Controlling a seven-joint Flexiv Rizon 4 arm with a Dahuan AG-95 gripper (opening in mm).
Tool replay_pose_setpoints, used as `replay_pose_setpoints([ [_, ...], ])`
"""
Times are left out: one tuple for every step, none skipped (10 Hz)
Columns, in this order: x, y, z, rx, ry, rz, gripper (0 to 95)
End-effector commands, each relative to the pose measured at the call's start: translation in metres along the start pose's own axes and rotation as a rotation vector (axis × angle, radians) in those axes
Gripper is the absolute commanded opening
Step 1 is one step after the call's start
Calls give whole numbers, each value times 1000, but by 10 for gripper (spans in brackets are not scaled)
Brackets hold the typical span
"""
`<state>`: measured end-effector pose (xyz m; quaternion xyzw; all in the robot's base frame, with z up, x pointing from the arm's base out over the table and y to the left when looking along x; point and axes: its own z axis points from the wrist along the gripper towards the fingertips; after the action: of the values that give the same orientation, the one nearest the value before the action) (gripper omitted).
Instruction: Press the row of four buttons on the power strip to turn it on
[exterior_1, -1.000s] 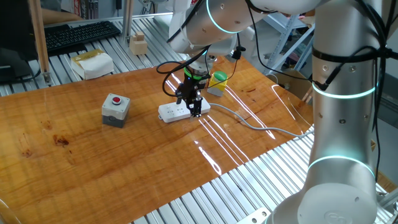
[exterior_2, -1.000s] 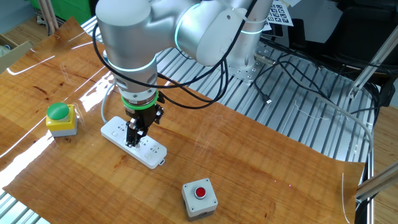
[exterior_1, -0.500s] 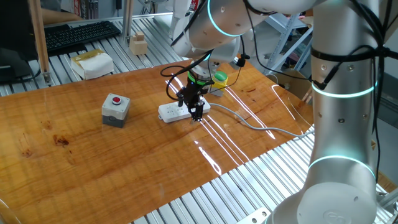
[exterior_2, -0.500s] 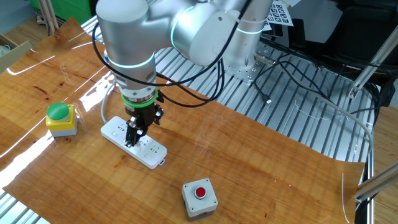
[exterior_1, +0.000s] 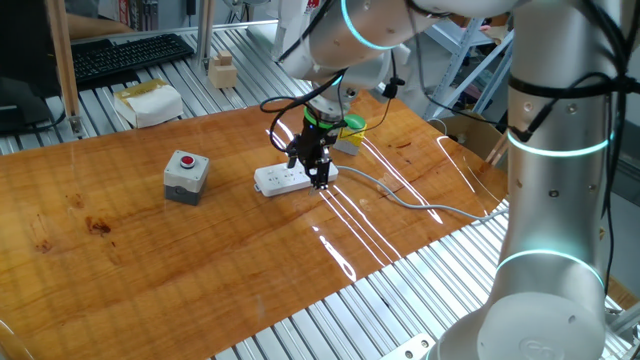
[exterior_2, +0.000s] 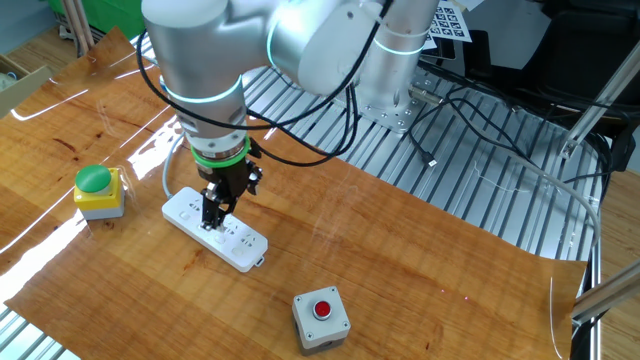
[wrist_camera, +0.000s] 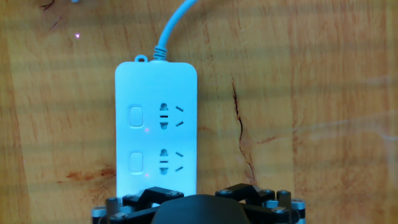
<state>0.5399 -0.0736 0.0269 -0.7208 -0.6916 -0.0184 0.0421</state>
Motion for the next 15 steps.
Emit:
replay_pose_setpoints([
  [0, 2, 2, -7, 0, 0, 950],
  [0, 3, 2, -7, 1, 2, 950],
  [1, 3, 2, -7, 0, 2, 950],
  [1, 6, 1, -9, 3, 7, 950],
  [1, 8, 0, -10, 4, 12, 950],
  [1, 9, 0, -11, 1, 10, 950],
  [2, 10, 0, -12, 1, 11, 950],
  [2, 9, 0, -13, 2, 13, 950],
  [3, 9, 0, -13, 2, 16, 950],
  [5, 8, 1, -14, 1, 18, 950],
  [5, 8, 1, -14, -1, 19, 950],
  [7, 8, 2, -16, -2, 19, 950],
  [7, 9, 2, -16, -3, 19, 950],
  [7, 10, 3, -17, -3, 18, 950],
  [8, 10, 4, -17, -3, 19, 950],
])
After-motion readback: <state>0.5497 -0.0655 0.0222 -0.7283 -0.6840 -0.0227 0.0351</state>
